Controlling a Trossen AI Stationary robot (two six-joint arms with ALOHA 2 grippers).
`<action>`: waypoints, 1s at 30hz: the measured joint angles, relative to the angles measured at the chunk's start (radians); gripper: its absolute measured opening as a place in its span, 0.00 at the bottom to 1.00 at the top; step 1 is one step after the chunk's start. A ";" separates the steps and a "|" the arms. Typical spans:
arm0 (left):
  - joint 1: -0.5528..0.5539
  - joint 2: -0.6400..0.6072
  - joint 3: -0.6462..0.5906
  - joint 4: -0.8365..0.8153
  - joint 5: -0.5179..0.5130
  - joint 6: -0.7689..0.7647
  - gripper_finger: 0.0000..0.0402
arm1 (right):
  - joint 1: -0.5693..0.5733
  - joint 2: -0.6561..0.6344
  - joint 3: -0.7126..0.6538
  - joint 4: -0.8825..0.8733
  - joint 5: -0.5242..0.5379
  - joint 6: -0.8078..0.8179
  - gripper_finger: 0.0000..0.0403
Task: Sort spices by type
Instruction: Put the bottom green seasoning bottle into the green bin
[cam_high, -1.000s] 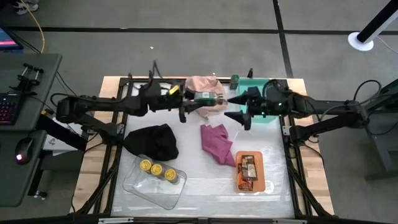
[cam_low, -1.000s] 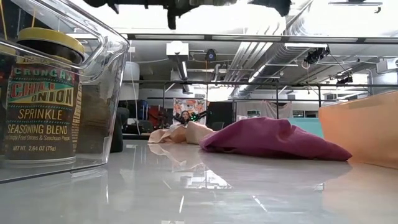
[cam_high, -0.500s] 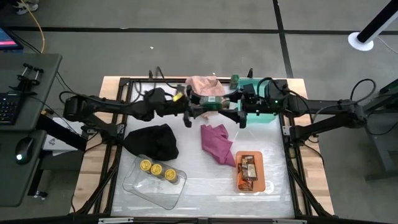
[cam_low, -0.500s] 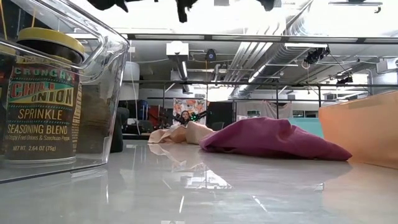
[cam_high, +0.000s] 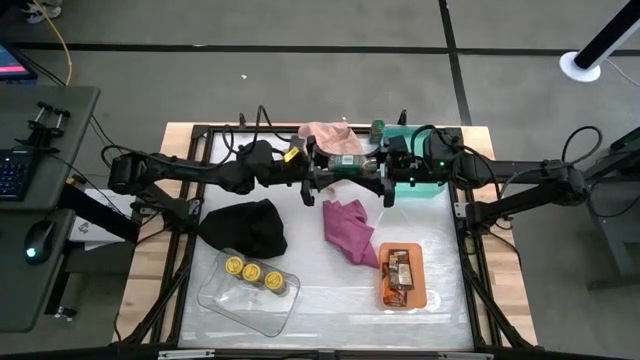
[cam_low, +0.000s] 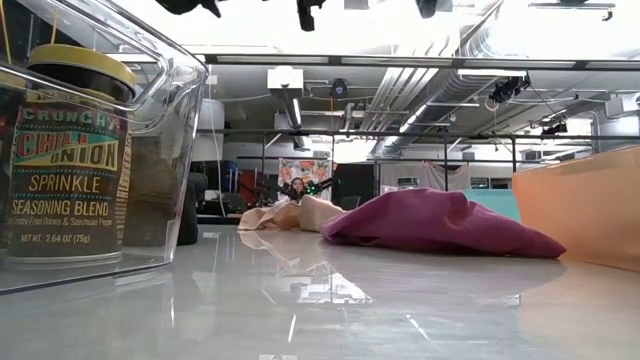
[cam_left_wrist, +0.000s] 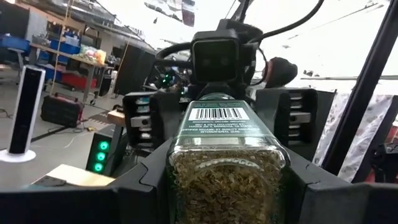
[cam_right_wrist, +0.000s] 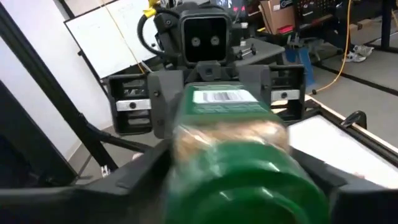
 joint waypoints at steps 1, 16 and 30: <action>0.000 0.000 0.000 -0.004 0.001 0.000 0.39 | 0.000 0.000 0.000 -0.005 -0.001 0.000 0.59; 0.064 -0.078 -0.001 -0.381 0.110 -0.001 0.77 | -0.035 -0.104 0.012 -0.206 0.013 -0.031 0.47; 0.053 -0.214 -0.273 -0.394 0.009 -0.149 0.83 | -0.427 -0.137 -0.051 -0.991 0.218 0.179 0.47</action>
